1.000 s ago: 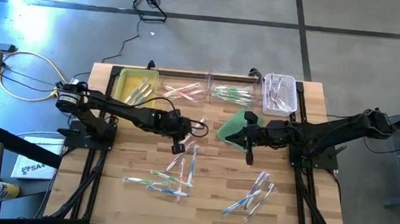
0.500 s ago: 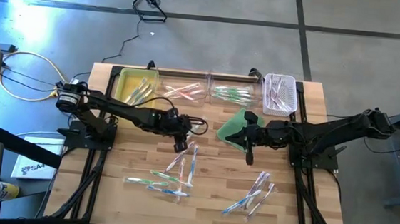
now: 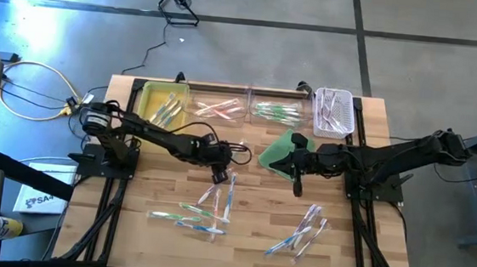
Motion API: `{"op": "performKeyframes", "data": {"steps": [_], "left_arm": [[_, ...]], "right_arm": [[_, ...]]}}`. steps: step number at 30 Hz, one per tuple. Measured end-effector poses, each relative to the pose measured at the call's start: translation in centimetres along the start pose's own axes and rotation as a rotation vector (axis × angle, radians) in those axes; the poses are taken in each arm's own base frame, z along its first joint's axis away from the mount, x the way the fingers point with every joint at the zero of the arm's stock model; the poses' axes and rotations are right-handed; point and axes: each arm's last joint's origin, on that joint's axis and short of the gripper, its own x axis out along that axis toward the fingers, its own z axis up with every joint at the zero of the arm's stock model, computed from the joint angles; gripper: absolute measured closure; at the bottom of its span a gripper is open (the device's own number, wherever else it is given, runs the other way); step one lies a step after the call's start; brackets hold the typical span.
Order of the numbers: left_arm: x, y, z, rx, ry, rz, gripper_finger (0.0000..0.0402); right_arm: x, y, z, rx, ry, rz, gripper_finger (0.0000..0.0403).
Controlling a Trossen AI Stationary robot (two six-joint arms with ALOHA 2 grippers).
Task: Pick & Place Toothbrushes
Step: Put the green toothbrush into the right transparent bin
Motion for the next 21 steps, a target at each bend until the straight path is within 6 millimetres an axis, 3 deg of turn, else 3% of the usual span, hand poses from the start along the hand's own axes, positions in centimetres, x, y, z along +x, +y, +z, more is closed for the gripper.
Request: {"op": "performKeyframes", "data": {"steps": [21], "left_arm": [[2.8, -0.5, -1.1, 0.020, 0.065, 0.025, 0.0236]], "right_arm": [[0.0, 0.0, -0.1, 0.023, 0.009, -0.001, 0.0401]]}}
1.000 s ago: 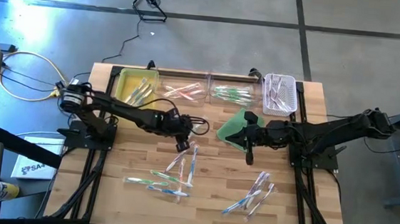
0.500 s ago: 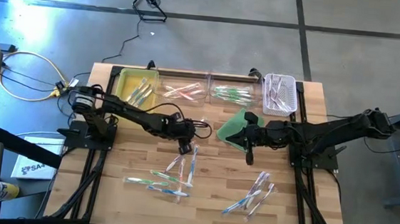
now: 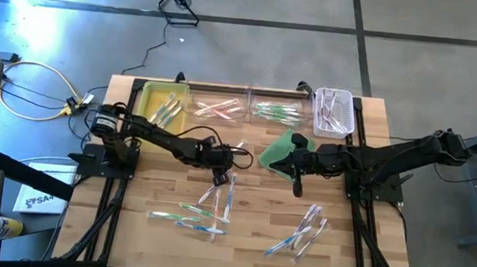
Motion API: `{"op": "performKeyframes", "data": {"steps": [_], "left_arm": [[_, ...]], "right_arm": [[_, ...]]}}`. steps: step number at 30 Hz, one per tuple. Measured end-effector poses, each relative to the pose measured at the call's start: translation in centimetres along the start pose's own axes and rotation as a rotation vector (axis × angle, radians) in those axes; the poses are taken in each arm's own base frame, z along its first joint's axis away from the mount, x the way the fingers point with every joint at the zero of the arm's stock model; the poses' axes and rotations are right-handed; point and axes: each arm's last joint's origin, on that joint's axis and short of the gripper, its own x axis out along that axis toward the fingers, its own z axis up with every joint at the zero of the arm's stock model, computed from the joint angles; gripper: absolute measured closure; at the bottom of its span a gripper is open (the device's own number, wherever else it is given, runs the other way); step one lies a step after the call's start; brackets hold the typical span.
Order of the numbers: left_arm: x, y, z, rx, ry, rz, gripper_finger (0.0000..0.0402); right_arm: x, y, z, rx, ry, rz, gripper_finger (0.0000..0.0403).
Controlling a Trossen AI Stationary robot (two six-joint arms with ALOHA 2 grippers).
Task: Pick & Place Toothbrushes
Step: Put the green toothbrush into the right transparent bin
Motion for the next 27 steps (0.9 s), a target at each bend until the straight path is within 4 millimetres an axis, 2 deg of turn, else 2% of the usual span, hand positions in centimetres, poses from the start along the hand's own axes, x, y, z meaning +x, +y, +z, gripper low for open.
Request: {"op": "performKeyframes", "data": {"steps": [8, 21, 24, 27], "left_arm": [[0.02, 0.00, -0.06, 0.002, 0.003, -0.003, 0.0248], [0.10, -0.15, 0.31, 0.046, -0.041, -0.014, 0.0373], [-0.08, -0.08, 0.47, 0.075, -0.058, 0.004, 0.0392], [-0.11, 0.03, 0.64, 0.098, -0.081, 0.030, 0.0395]], "right_arm": [[0.00, 0.00, 0.02, 0.002, -0.002, 0.000, 0.0401], [0.00, -0.01, 0.02, 0.029, -0.002, 0.000, 0.0401], [0.00, 0.01, 0.02, 0.029, -0.001, 0.003, 0.0401], [0.00, 0.02, 0.03, 0.029, -0.002, 0.005, 0.0401]]}}
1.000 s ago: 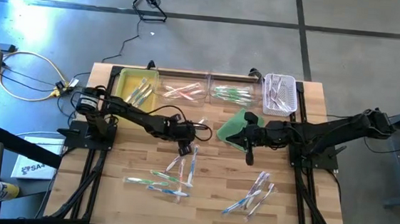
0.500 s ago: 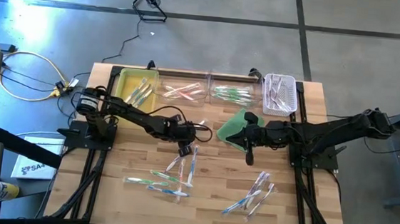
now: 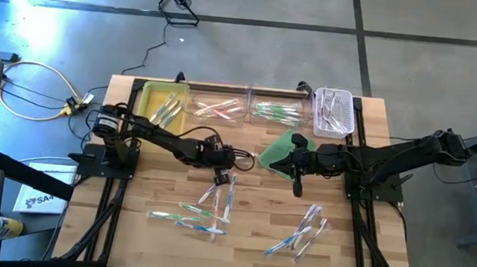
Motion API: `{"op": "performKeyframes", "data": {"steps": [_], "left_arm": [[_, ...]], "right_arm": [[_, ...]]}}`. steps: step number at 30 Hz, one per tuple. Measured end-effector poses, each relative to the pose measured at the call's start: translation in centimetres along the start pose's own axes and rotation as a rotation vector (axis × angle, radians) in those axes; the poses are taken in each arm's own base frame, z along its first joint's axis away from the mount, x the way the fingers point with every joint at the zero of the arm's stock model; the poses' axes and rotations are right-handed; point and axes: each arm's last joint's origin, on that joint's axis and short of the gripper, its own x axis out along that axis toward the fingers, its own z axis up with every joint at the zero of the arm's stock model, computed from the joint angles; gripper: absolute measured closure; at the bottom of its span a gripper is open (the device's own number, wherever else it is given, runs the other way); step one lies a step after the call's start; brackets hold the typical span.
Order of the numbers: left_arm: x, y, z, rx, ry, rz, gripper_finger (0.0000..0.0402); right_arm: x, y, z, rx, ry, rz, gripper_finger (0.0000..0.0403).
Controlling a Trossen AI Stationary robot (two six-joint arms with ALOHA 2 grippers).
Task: Pick & Place Toothbrushes
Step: Put the green toothbrush into the right transparent bin
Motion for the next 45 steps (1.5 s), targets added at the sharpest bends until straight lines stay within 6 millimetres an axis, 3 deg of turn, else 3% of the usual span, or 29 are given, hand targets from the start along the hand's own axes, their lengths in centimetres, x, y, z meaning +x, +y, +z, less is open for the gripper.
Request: {"op": "performKeyframes", "data": {"steps": [10, 18, 23, 29, 32, 40, 45], "left_arm": [[-1.8, 0.4, 1.5, 0.099, -0.052, 0.014, 0.0401], [-4.2, 1.3, 4.9, 0.235, -0.129, 0.028, 0.0401], [-6.2, 4.1, 8.6, 0.348, -0.095, 0.046, 0.0401], [-9.4, 7.3, 12.4, 0.450, -0.093, 0.094, 0.0401], [-10.9, 9.3, 14.0, 0.471, -0.128, 0.048, 0.0401], [-13.4, 14.0, 15.5, 0.405, -0.175, -0.183, 0.0401], [-14.5, 15.3, 15.4, 0.336, -0.123, -0.228, 0.0401]], "right_arm": [[-0.4, 0.0, 0.5, -0.002, -0.037, 0.004, 0.0401], [-1.9, -0.1, 1.7, 0.005, -0.128, 0.013, 0.0401], [-3.1, 0.1, 2.7, -0.020, -0.210, 0.021, 0.0401], [-3.5, 1.4, 2.7, -0.155, -0.229, 0.042, 0.0401], [-3.5, 2.1, 2.6, -0.251, -0.229, -0.031, 0.0401], [-2.0, 3.7, 1.4, -0.517, -0.136, -0.360, 0.0401], [0.4, 4.2, 0.9, -0.739, -0.100, -0.482, 0.0401]]}}
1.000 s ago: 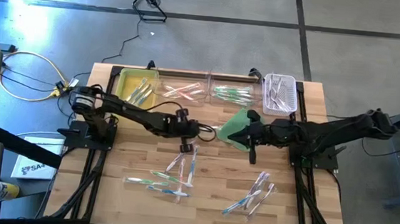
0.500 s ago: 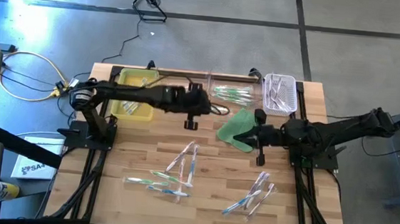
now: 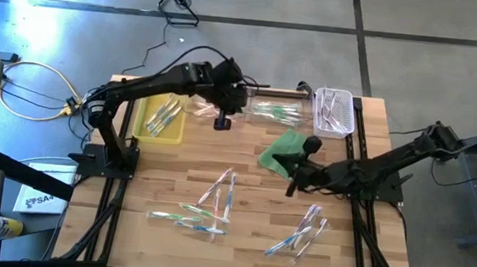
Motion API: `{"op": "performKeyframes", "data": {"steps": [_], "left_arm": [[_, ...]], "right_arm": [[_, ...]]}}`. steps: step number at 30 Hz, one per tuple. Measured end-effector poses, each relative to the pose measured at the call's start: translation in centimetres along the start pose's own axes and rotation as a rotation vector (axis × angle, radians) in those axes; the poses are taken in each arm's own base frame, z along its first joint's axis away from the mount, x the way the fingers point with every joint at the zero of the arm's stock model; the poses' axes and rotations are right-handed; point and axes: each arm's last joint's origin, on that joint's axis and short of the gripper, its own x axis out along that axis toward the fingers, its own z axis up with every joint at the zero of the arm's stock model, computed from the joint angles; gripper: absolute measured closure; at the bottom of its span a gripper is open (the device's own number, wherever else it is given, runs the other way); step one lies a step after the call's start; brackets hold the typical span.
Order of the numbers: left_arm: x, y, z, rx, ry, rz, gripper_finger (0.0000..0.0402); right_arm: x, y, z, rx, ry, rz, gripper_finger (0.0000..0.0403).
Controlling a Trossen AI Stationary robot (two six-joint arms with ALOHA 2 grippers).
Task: Pick & Place Toothbrushes
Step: Put the green toothbrush into the right transparent bin
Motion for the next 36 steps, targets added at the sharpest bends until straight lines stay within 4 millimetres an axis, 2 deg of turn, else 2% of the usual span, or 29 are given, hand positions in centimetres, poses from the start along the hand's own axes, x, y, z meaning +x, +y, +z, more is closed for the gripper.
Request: {"op": "performKeyframes", "data": {"steps": [4, 7, 16, 20, 25, 29, 36], "left_arm": [[-1.0, 0.0, 0.1, -0.046, 0.018, -0.023, 0.0401], [-1.4, -0.1, 0.3, -0.081, 0.014, -0.042, 0.0401], [-1.8, -0.3, 0.4, -0.165, 0.003, -0.101, 0.0401], [-1.7, -0.5, 0.5, -0.188, 0.000, -0.135, 0.0402], [-1.6, -0.9, 0.6, -0.181, -0.003, -0.151, 0.0401], [-1.6, -0.9, 0.6, -0.181, -0.001, -0.151, 0.0401], [-1.6, -0.9, 0.5, -0.184, 0.006, -0.157, 0.0402]], "right_arm": [[2.1, 0.8, -0.4, -0.120, 0.019, -0.098, 0.0397], [3.4, 1.0, -0.9, -0.162, 0.050, -0.185, 0.0379], [5.5, 1.6, -2.5, -0.218, 0.098, -0.228, 0.0259], [6.6, 1.4, -3.8, -0.281, 0.167, -0.246, 0.0229], [8.4, 1.1, -4.6, -0.314, 0.224, -0.269, 0.0233], [9.8, 0.9, -4.0, -0.353, 0.249, -0.290, 0.0248], [10.5, 0.6, -3.7, -0.436, 0.297, -0.314, 0.0266]]}}
